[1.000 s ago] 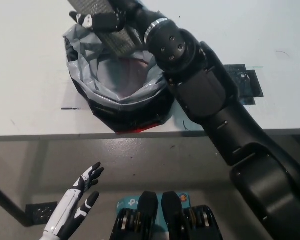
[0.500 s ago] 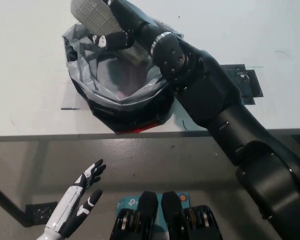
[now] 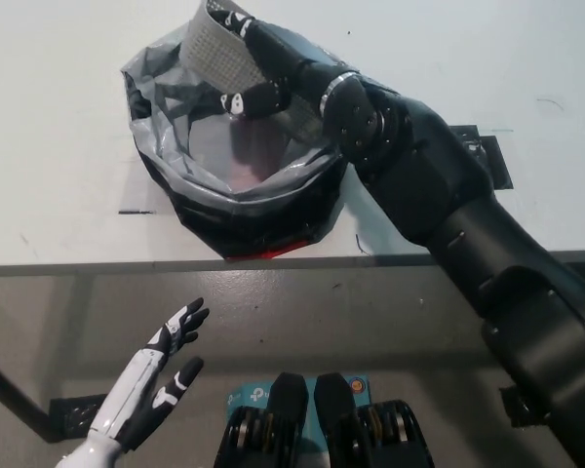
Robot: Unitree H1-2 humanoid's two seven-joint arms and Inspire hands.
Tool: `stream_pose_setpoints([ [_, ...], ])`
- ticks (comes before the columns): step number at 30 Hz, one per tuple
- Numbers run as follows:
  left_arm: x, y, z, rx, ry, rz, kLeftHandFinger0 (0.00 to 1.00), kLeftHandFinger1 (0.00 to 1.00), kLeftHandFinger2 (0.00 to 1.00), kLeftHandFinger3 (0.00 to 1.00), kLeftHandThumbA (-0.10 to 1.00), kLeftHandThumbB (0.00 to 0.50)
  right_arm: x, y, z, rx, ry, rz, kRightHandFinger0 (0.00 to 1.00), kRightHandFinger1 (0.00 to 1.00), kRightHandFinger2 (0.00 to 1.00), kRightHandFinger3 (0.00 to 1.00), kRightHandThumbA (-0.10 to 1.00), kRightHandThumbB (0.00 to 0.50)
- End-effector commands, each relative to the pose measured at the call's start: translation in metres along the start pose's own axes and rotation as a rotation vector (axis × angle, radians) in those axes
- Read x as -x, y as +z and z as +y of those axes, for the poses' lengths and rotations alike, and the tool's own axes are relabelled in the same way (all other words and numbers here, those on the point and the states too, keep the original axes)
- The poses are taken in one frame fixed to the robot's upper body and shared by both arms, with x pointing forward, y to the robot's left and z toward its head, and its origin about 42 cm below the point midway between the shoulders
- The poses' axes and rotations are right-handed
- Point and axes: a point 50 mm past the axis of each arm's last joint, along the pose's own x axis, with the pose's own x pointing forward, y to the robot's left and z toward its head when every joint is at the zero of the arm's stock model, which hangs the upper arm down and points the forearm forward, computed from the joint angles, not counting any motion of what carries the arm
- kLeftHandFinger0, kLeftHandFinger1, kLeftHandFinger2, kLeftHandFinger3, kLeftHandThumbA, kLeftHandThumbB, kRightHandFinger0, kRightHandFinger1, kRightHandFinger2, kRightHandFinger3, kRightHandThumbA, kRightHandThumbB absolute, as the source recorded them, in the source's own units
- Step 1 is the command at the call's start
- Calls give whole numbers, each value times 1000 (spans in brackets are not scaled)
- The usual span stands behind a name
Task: Use the right hand to pick up a small rectangular container and put it into a plastic bag and lift the bag
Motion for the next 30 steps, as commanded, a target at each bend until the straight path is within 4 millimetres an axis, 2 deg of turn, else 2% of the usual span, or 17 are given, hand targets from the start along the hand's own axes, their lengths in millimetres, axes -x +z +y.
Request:
stream_pose_setpoints([
  [1,-6,12,9,-32,-12,-51,1000,1000,1000,1000,904,247,-3,35,-45,99,98,-25,1000,1000,1000,1000,561,400],
  [5,-10,13,10,-23,-12,-53,1000,1000,1000,1000,901,258,-1,35,-53,91,162,-42,1000,1000,1000,1000,682,469],
  [9,-12,14,11,-25,-15,-52,1000,1000,1000,1000,907,273,-1,36,-57,92,192,-57,1000,1000,1000,1000,733,499],
  [13,-15,16,12,-39,-21,-59,990,1000,1000,1000,917,259,0,35,-60,107,188,-66,1000,1000,1000,1000,804,500],
  [23,-22,18,14,-41,-27,-77,979,1000,1000,1000,917,265,1,35,-67,104,176,-66,1000,1000,1000,1000,805,500],
  [26,-23,18,15,-38,-27,-80,976,1000,1000,1000,913,261,0,38,-70,131,160,-60,1000,1000,1000,1000,840,500],
  [28,-23,19,15,-40,-25,-81,971,1000,1000,1000,913,261,2,41,-80,129,110,-89,1000,1000,1000,1000,829,496],
  [29,-23,18,15,-39,-23,-79,969,1000,1000,1000,913,264,4,44,-87,114,80,-97,1000,1000,1000,1000,845,470],
  [30,-23,18,16,-39,-21,-77,967,1000,1000,1000,914,267,6,46,-91,110,56,-106,1000,1000,1000,1000,858,470],
])
